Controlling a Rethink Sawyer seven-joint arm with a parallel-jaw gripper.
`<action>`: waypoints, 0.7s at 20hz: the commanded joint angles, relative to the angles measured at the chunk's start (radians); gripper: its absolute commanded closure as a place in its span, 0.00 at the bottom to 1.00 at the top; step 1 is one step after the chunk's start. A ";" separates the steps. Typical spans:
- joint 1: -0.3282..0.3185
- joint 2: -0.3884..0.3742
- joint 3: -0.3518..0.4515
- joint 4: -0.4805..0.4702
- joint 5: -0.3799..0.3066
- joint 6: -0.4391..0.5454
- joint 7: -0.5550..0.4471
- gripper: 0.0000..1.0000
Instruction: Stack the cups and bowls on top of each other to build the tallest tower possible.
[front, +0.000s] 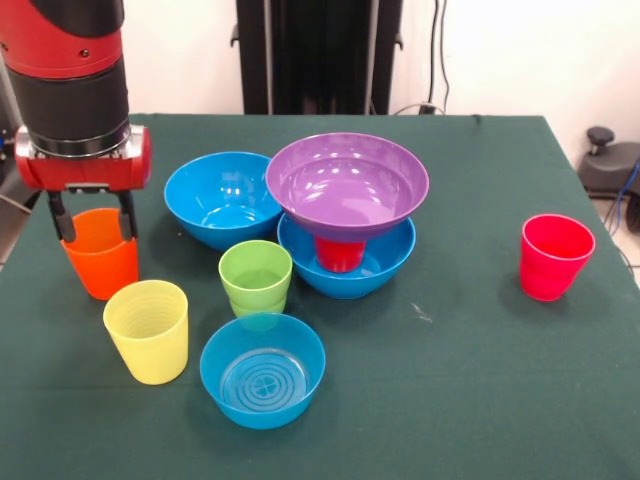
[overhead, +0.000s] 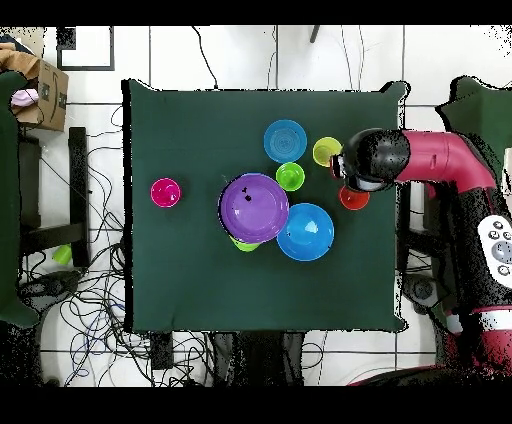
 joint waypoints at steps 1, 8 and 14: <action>0.044 0.022 -0.062 0.045 -0.022 0.100 -0.169 0.00; 0.048 0.069 -0.061 0.030 -0.025 0.071 -0.161 0.00; 0.046 0.071 -0.058 0.065 -0.004 0.052 -0.126 0.00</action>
